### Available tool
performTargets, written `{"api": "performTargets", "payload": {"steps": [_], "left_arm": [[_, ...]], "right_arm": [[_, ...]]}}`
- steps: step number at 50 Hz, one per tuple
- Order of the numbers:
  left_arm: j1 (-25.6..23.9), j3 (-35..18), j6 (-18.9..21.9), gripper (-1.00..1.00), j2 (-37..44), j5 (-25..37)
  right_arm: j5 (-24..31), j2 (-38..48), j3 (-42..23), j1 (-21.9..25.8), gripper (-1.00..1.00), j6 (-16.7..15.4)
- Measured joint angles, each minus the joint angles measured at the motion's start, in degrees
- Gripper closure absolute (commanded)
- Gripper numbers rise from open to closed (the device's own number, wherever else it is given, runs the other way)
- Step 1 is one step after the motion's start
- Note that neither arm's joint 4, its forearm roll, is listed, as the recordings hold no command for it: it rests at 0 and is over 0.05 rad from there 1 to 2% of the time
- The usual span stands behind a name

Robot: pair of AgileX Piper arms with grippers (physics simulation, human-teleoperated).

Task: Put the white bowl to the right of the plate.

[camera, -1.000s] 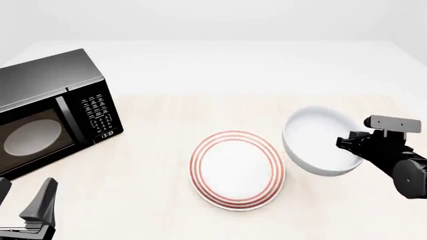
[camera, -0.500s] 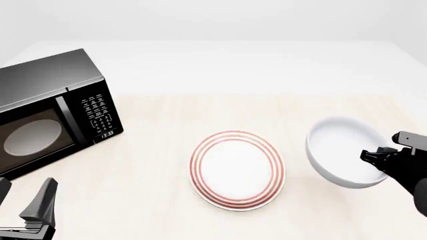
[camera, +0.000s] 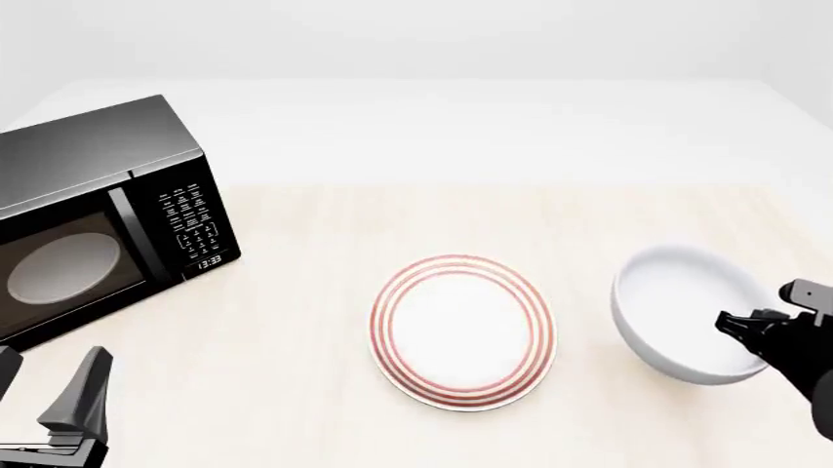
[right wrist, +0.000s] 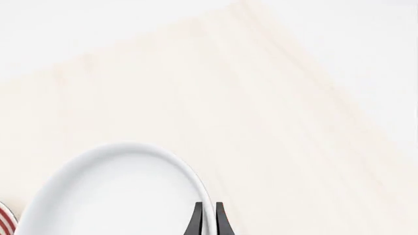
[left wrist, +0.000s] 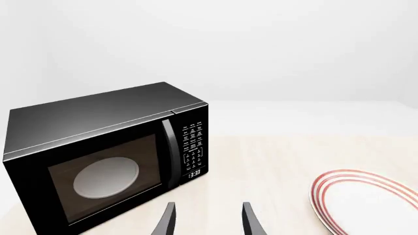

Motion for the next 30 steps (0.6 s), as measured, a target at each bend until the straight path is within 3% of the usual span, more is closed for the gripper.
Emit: {"api": "performTargets", "payload": {"steps": [30], "left_arm": [[0.0, 0.0, 0.0, -1.0, 0.0, 0.0]], "right_arm": [[-6.2, 7.09, 1.31, -0.33, 1.0, 0.86]]}}
